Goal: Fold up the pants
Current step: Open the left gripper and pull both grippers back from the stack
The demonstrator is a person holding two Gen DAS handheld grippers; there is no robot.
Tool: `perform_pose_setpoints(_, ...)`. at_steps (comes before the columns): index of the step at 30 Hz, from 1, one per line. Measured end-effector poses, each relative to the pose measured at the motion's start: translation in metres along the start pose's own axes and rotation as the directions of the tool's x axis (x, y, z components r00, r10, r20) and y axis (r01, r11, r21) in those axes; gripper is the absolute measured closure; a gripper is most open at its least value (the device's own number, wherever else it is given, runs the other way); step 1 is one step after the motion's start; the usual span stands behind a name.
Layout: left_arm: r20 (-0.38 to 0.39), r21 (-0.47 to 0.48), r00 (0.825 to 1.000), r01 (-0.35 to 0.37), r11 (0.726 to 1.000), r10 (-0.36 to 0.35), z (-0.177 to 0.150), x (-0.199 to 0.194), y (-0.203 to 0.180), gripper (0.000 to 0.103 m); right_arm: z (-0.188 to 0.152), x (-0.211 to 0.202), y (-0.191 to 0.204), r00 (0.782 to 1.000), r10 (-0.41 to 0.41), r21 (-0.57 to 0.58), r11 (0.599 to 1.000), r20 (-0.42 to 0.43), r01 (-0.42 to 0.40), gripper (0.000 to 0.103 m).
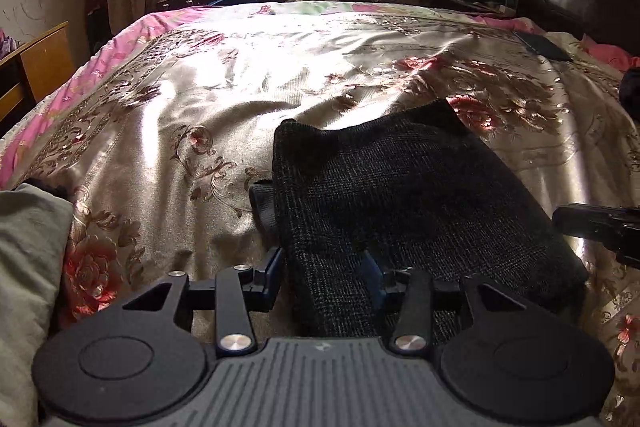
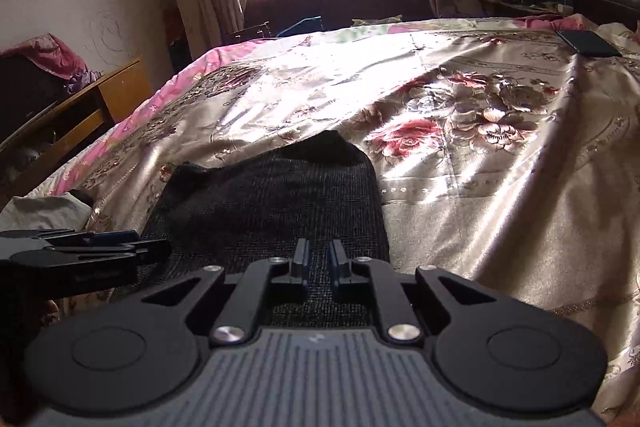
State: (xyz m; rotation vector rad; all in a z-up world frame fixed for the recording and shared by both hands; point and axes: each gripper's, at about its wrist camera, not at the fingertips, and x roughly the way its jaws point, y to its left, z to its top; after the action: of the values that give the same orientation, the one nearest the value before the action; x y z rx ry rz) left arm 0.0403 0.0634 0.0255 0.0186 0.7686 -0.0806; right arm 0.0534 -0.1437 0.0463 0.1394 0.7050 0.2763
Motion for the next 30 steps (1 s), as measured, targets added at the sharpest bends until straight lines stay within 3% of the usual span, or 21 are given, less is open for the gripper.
perform_pose_setpoints(2, -0.003, 0.006, 1.0, -0.007, 1.0, 0.007, -0.007, 0.001, -0.006, 0.046, -0.008, 0.018, -0.009, 0.995, -0.006, 0.076, 0.997, -0.104, 0.014, 0.09)
perform_pose_setpoints(12, -0.01, -0.025, 1.0, 0.014, 1.0, -0.014, -0.018, -0.033, -0.01, 0.044, -0.023, -0.032, 0.005, 0.999, 0.023, 0.106, 0.994, -0.04, -0.018, 0.089)
perform_pose_setpoints(20, 0.041, -0.017, 0.999, -0.002, 1.0, 0.002, -0.033, -0.061, -0.026, 0.026, -0.041, -0.05, 0.02, 0.998, 0.05, 0.132, 0.99, -0.043, -0.044, 0.089)
perform_pose_setpoints(24, 0.058, -0.016, 0.998, 0.011, 1.0, -0.01, -0.037, -0.069, -0.033, 0.023, -0.046, -0.056, 0.024, 0.998, 0.048, 0.13, 0.991, -0.03, -0.043, 0.089)
perform_pose_setpoints(27, 0.076, -0.002, 0.997, -0.015, 1.0, 0.015, -0.038, -0.074, -0.039, 0.021, -0.048, -0.058, 0.022, 0.999, 0.046, 0.143, 0.989, -0.023, -0.043, 0.089)
perform_pose_setpoints(30, 0.099, 0.003, 0.994, -0.05, 0.999, 0.049, -0.038, -0.079, -0.043, 0.013, -0.05, -0.061, 0.019, 0.999, 0.048, 0.152, 0.987, -0.008, -0.046, 0.089)
